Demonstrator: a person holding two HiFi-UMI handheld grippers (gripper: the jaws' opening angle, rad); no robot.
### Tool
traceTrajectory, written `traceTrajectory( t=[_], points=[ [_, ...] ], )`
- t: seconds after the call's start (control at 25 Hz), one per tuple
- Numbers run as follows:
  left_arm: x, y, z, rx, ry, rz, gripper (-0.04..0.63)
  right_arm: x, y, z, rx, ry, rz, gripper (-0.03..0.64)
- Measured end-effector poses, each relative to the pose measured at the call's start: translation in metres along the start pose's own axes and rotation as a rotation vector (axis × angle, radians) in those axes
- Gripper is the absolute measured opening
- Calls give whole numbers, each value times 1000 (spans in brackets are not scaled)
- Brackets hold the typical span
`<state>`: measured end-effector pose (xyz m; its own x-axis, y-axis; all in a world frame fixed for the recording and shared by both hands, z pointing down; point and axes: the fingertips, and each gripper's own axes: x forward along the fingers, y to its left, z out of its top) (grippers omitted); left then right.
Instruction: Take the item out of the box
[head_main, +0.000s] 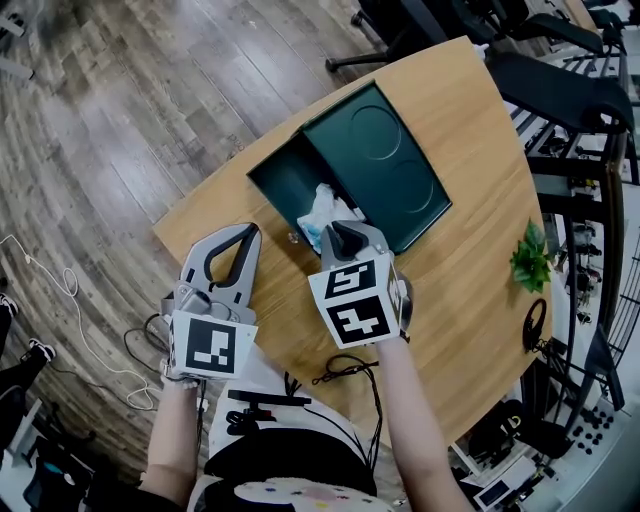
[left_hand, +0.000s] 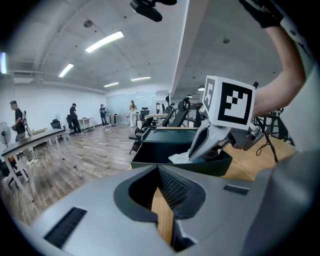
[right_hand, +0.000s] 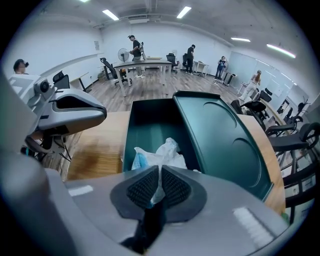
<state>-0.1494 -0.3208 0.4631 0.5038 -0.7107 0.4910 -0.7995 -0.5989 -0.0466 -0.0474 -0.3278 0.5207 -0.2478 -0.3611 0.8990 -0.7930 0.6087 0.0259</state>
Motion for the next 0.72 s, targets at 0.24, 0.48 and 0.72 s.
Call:
traceTrajectory(
  t=[0.24,0.48,0.72],
  points=[
    [3,-3,3,1,-8,-10,6,-4,0,2,2,-33,30,11],
    [2,-13,8,24,-18,-35,6,-18,3,13,26,-154,88,10],
    [-2,-27,21,14,-43,-38,6,-39,3,19,40,-306,147,11]
  ],
)
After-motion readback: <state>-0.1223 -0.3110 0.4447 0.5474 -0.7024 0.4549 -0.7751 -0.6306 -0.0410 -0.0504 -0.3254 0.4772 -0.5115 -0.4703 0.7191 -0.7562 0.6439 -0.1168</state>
